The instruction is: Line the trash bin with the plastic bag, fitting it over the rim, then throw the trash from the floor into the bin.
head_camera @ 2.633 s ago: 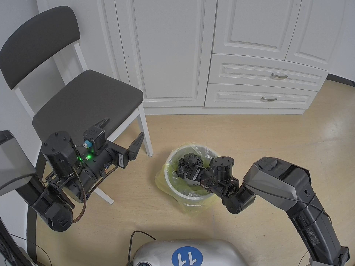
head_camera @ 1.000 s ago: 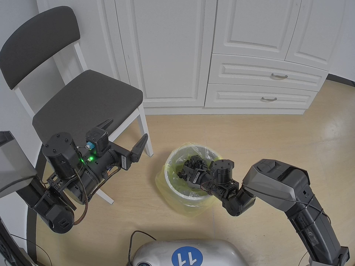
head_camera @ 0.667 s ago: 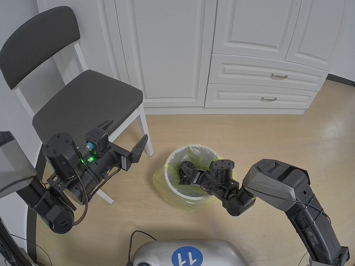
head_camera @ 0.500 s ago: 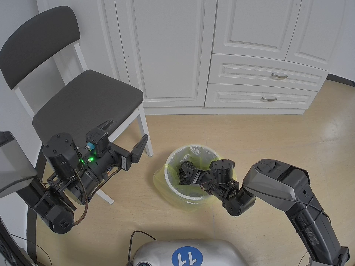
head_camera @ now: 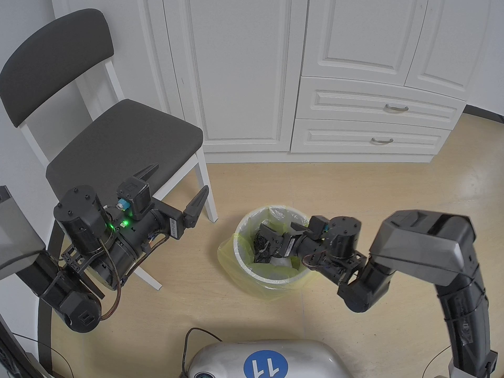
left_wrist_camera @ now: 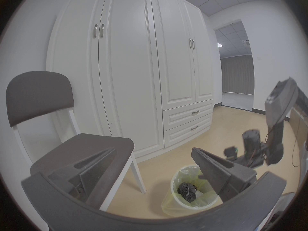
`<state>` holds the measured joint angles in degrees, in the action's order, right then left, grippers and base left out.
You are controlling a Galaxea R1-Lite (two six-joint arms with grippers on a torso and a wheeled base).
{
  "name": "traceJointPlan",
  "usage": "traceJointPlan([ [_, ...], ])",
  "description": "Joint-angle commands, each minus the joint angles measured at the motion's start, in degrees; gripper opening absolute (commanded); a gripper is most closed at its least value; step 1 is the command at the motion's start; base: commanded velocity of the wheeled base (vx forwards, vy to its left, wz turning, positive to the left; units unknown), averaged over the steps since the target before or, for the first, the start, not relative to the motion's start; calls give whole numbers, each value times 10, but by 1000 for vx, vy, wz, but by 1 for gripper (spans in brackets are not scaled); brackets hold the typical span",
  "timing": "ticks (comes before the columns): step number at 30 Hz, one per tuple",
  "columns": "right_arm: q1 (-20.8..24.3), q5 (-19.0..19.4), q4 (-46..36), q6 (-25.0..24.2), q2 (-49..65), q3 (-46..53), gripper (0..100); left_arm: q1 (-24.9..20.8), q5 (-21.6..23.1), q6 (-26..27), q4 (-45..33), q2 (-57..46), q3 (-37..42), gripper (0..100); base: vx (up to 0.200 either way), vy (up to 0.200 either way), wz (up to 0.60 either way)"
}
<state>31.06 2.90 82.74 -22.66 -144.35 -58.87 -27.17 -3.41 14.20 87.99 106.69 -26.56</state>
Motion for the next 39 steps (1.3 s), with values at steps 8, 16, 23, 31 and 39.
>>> traceJointPlan([
  [8,-145,116,-120,198,312,212,100,-8,0,42,0,-68,14,100,0,0,0],
  [16,-240,117,-432,232,150,3,100,-11,0,42,0,-61,17,100,0,0,0],
  [23,-252,58,-495,176,-5,-138,100,-17,0,42,0,-60,19,100,0,0,0],
  [31,-252,55,-594,117,-55,-241,100,-24,0,41,-1,-58,15,100,0,0,0],
  [39,-245,51,-667,88,-118,-366,100,-31,-1,37,-1,-45,12,100,0,0,0],
])
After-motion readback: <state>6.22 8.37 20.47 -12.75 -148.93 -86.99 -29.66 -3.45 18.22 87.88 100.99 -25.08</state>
